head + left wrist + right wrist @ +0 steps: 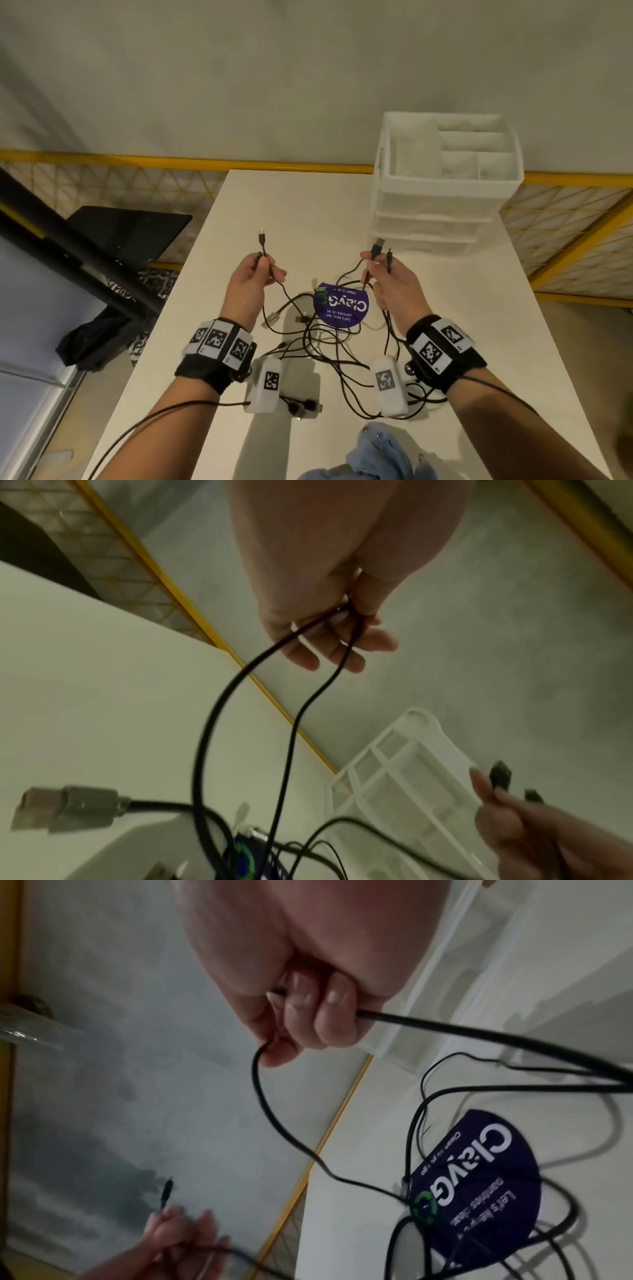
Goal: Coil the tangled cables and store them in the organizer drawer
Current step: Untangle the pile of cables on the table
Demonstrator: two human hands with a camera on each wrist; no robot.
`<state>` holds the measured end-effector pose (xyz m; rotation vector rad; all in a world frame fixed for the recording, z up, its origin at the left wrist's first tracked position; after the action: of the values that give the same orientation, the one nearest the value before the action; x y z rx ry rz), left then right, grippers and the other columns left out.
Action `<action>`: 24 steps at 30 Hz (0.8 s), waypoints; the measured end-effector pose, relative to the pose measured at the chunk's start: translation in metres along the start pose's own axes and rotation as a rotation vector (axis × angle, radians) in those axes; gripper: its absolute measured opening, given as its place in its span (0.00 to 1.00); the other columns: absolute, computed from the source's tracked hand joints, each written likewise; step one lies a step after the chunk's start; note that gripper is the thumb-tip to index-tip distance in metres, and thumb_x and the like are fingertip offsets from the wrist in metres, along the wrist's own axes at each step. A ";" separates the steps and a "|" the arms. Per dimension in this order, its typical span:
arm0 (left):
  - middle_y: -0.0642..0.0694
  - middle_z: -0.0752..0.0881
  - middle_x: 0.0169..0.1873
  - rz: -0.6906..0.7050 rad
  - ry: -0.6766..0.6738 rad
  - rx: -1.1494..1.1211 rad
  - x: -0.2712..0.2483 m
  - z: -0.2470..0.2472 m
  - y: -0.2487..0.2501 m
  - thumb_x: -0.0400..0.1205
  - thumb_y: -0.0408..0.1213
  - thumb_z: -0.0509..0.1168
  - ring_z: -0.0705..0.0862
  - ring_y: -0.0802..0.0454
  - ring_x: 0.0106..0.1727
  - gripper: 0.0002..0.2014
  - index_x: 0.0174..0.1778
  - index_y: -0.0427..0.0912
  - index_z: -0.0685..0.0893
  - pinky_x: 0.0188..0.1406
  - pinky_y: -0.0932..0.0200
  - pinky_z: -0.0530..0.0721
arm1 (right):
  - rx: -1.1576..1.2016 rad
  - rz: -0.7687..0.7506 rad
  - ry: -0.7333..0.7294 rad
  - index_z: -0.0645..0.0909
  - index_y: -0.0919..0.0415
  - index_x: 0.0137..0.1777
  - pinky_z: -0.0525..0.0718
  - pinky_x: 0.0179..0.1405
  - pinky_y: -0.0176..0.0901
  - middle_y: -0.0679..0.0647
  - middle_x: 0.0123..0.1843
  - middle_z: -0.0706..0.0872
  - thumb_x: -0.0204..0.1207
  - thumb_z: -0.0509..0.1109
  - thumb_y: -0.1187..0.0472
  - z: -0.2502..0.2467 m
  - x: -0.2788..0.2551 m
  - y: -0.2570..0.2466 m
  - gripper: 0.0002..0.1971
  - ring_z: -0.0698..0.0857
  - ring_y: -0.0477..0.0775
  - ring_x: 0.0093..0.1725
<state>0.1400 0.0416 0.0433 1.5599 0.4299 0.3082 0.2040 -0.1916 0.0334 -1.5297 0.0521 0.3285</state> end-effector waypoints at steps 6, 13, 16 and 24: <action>0.46 0.73 0.28 -0.067 0.077 -0.254 -0.001 -0.026 0.007 0.87 0.30 0.50 0.74 0.56 0.21 0.12 0.53 0.45 0.78 0.22 0.64 0.75 | -0.338 0.110 0.060 0.86 0.65 0.47 0.68 0.18 0.28 0.56 0.36 0.86 0.78 0.65 0.58 -0.027 0.006 0.031 0.12 0.72 0.40 0.17; 0.54 0.65 0.21 -0.176 0.034 -0.114 -0.024 -0.035 -0.019 0.86 0.42 0.56 0.61 0.58 0.19 0.12 0.53 0.46 0.84 0.16 0.66 0.57 | -0.804 0.297 0.051 0.81 0.62 0.54 0.77 0.58 0.50 0.63 0.56 0.86 0.74 0.68 0.53 -0.054 0.004 0.075 0.14 0.83 0.65 0.59; 0.51 0.66 0.23 -0.251 0.070 -0.003 -0.029 -0.041 -0.043 0.86 0.40 0.55 0.62 0.55 0.22 0.13 0.43 0.43 0.84 0.16 0.66 0.60 | -0.868 0.245 0.095 0.73 0.63 0.66 0.77 0.59 0.49 0.64 0.62 0.83 0.74 0.68 0.52 -0.051 0.004 0.069 0.23 0.82 0.65 0.61; 0.42 0.83 0.37 -0.349 0.104 0.456 -0.033 -0.059 -0.095 0.78 0.36 0.65 0.73 0.50 0.28 0.08 0.51 0.43 0.86 0.24 0.62 0.70 | -1.007 -0.130 -0.095 0.80 0.59 0.45 0.78 0.36 0.44 0.55 0.39 0.85 0.80 0.57 0.51 0.018 0.004 0.041 0.15 0.83 0.57 0.40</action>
<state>0.0771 0.0795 -0.0471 1.8745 0.8879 0.0173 0.1947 -0.1734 -0.0065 -2.4936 -0.3350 0.3388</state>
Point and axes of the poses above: each hand's wrist, its own x-axis towards the middle knuckle, its own z-axis out of the palm, y = z × x, the point moved 5 cm from there along x, towards the middle knuckle
